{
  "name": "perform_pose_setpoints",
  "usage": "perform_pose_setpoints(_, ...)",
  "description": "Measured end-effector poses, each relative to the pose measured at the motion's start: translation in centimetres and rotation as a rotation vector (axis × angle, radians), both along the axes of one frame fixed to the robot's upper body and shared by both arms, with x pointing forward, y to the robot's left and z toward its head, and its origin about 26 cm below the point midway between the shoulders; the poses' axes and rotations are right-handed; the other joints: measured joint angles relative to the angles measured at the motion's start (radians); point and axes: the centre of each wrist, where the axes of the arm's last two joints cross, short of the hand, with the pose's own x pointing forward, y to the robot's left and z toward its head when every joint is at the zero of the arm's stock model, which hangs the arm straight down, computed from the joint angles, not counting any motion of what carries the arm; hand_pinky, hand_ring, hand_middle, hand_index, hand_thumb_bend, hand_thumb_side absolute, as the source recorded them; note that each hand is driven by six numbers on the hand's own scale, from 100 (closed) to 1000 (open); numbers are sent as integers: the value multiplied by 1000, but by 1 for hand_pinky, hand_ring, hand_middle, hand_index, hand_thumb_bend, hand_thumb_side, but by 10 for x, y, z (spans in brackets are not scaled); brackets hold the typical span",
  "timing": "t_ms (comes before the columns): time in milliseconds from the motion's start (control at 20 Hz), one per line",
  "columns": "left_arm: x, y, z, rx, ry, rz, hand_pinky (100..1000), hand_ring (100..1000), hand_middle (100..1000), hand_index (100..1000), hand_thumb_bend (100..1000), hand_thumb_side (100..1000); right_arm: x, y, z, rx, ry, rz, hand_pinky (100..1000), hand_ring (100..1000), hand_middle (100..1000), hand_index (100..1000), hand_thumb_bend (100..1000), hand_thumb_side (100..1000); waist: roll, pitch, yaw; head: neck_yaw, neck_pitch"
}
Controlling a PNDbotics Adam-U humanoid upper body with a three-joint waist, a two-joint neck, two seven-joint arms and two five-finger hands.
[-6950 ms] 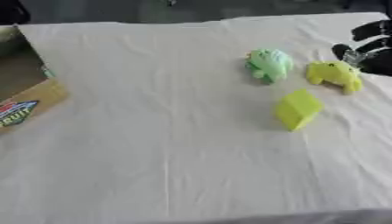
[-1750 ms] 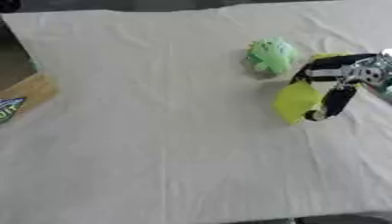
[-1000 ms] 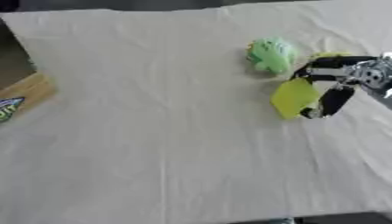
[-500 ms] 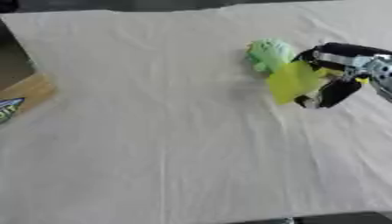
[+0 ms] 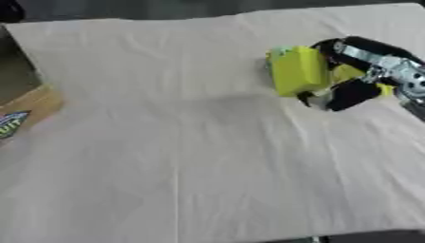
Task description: Pick up the objects with one hand, pass them to the other hand, and then place them into the box on the other side of the table.
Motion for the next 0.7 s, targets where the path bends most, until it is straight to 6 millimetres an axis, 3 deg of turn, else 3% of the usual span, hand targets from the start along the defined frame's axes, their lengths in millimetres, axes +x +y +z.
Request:
perform_pose_setpoints(400, 0, -35, 58, 395, 81, -182, 581, 766, 736, 834, 135, 834, 2, 34, -16, 116, -8, 10, 795, 567, 471, 523, 100, 190, 6, -19, -3, 5, 0)
perform_pose_setpoints(700, -1, -60, 73, 545, 131, -285, 596, 769, 741, 829, 132, 817, 3, 55, -21, 159, 1, 52, 787, 554, 464, 520, 100, 204, 7, -24, -10, 13, 0)
